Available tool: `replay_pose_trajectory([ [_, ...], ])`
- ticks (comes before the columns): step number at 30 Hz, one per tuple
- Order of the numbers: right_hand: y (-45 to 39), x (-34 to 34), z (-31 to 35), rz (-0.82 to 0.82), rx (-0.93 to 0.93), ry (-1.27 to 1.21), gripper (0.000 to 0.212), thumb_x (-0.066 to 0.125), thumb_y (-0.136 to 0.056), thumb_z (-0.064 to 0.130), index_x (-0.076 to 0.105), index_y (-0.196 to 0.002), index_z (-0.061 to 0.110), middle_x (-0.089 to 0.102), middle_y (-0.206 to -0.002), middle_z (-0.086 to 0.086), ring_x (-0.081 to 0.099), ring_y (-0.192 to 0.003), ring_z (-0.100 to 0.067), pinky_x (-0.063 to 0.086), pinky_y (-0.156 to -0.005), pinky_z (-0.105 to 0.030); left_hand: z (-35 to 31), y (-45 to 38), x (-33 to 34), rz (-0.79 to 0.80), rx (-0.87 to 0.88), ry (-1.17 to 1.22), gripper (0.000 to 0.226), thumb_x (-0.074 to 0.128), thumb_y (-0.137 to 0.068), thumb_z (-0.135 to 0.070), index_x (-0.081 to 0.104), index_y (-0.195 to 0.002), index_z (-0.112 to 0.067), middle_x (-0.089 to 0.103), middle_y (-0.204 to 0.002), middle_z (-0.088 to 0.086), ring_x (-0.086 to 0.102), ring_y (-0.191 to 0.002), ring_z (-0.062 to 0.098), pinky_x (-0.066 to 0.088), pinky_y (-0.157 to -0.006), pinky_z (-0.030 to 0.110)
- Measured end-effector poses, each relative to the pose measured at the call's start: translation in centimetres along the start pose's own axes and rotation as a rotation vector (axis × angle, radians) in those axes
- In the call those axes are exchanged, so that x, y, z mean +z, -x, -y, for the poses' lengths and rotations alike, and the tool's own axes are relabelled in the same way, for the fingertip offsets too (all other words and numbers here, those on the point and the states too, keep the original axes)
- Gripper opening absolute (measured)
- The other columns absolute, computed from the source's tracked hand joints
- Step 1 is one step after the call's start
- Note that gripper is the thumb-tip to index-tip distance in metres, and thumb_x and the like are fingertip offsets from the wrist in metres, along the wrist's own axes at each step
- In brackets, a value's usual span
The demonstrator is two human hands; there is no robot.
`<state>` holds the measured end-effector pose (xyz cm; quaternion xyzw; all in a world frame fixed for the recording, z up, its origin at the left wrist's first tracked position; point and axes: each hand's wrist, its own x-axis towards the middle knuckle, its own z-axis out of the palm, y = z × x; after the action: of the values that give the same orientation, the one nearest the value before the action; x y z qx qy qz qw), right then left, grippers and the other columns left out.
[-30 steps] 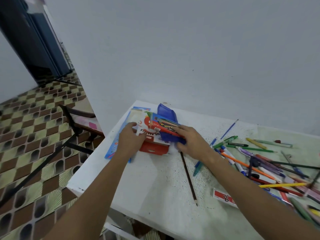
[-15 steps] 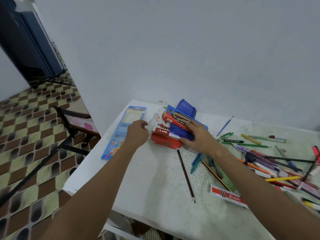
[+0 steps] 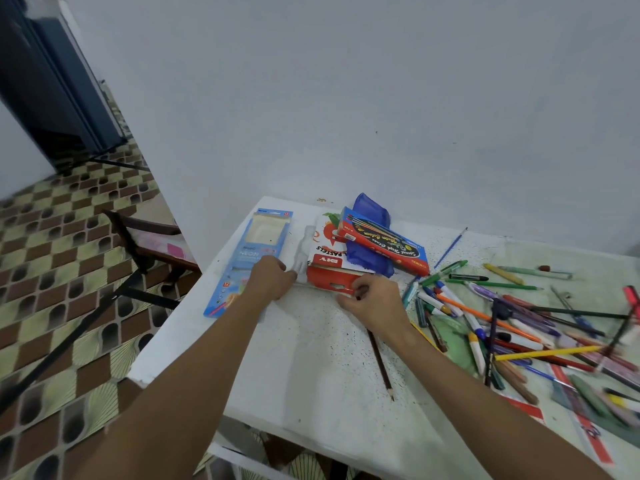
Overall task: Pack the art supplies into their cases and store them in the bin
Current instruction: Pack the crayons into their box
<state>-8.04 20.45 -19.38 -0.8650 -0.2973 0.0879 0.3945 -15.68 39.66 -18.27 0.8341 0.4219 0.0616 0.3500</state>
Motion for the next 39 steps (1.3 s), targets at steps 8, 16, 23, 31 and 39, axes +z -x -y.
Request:
replay_pose_trajectory([
  [8, -0.1, 0.7, -0.9, -0.061, -0.094, 0.164, 0.062, 0.077, -0.075, 0.041, 0.054, -0.129, 0.02, 0.048, -0.123, 0.002, 0.04, -0.116, -0.015, 0.04, -0.101, -0.031, 0.5, 1.0, 0.0, 0.087, -0.088, 0.278, 0.011, 0.058, -0.09, -0.009, 0.066, -0.097, -0.007, 0.068, -0.087, 0.015, 0.066, -0.072, 0.021, 0.059, -0.067, 0.03],
  [16, -1.2, 0.1, -1.0, 0.013, -0.135, 0.295, 0.046, 0.062, -0.088, 0.043, 0.058, -0.128, 0.02, 0.053, -0.128, -0.001, 0.038, -0.121, -0.021, 0.036, -0.102, -0.037, -1.7, 0.6, 0.1, -0.038, 0.041, 0.101, 0.048, 0.056, -0.093, -0.035, 0.05, -0.134, -0.013, 0.057, -0.127, 0.011, 0.061, -0.104, 0.029, 0.056, -0.078, 0.038],
  [23, -1.4, -0.5, -1.9, -0.009, -0.118, 0.251, 0.047, 0.063, -0.089, 0.037, 0.054, -0.133, 0.022, 0.051, -0.129, -0.002, 0.039, -0.121, -0.022, 0.036, -0.104, -0.038, -4.1, -1.0, 0.6, 0.044, -0.074, 0.301, 0.022, 0.061, -0.093, -0.029, 0.06, -0.091, -0.007, 0.065, -0.088, 0.013, 0.059, -0.071, 0.023, 0.045, -0.052, 0.026],
  [31, -1.6, -1.0, -2.7, -0.041, -0.3, 0.395, 0.038, 0.055, -0.093, 0.042, 0.06, -0.126, 0.023, 0.053, -0.118, 0.001, 0.042, -0.11, -0.019, 0.04, -0.096, -0.037, -3.9, 0.3, 0.6, 0.31, -0.07, 0.296, 0.019, 0.064, -0.09, -0.027, 0.061, -0.099, -0.011, 0.06, -0.096, 0.007, 0.053, -0.088, 0.02, 0.045, -0.072, 0.031],
  [39, -2.8, -3.6, -1.5, -0.374, -0.312, 0.225, 0.025, 0.045, -0.1, 0.022, 0.064, -0.11, 0.008, 0.064, -0.102, -0.007, 0.056, -0.092, -0.021, 0.047, -0.084, -0.035, -1.8, 1.1, -1.1, 0.25, -0.057, 0.163, 0.012, 0.059, -0.094, -0.026, 0.057, -0.095, -0.014, 0.055, -0.094, 0.004, 0.054, -0.087, 0.02, 0.048, -0.07, 0.03],
])
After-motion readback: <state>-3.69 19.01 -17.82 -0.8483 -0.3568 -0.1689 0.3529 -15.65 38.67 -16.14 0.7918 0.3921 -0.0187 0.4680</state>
